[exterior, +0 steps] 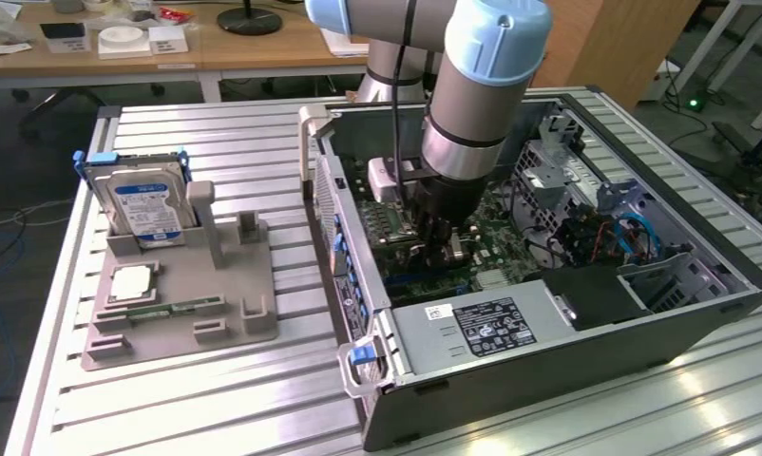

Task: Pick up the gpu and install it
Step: 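Insert the gpu into the slot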

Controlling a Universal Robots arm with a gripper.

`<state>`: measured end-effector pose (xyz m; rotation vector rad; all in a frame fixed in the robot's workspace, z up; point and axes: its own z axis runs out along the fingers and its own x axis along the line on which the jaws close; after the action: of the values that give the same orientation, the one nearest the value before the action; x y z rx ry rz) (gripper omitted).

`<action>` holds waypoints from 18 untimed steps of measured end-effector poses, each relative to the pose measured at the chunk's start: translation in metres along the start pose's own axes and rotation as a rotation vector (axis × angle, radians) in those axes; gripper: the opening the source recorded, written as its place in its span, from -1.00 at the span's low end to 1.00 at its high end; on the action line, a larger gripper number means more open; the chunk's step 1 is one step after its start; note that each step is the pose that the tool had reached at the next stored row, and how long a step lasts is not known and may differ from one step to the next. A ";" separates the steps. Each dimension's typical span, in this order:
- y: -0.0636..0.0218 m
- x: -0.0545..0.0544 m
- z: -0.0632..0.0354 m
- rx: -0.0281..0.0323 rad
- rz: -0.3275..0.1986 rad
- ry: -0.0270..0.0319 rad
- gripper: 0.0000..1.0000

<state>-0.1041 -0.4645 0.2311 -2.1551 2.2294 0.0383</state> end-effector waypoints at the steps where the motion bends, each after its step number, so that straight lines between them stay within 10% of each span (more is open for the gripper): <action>1: 0.0000 0.000 0.0000 0.0000 0.000 0.0000 -0.44; 18: 0.0001 0.000 0.0005 0.0000 0.000 -0.0017 -0.44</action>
<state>-0.1041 -0.4645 0.2306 -2.1542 2.2286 0.0401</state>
